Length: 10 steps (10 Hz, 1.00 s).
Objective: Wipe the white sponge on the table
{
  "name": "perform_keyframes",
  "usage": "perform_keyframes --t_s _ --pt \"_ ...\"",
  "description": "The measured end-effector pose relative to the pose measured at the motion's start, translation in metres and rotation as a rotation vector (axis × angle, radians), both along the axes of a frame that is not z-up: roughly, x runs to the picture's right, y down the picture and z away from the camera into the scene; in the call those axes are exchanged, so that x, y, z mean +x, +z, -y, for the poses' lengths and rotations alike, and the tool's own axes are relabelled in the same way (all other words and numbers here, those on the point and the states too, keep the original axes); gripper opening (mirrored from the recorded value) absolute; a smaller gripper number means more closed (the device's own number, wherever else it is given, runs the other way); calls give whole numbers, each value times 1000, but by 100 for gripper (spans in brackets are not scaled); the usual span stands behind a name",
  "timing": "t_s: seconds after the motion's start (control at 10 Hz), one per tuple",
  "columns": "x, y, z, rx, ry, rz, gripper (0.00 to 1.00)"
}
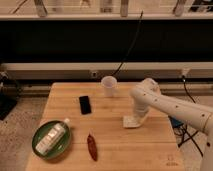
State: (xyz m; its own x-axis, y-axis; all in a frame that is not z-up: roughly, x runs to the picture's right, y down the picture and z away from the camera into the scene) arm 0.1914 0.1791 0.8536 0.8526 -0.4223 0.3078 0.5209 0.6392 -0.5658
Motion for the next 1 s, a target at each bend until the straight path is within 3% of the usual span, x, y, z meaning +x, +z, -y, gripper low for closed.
perform_keyframes --t_s 0.3,0.5,1.0 --pt "-16 -3 -4 1 -9 17 0" --pt "-7 -11 -16 -3 -21 16 0" --pt "-5 -14 -16 -1 -15 29 0"
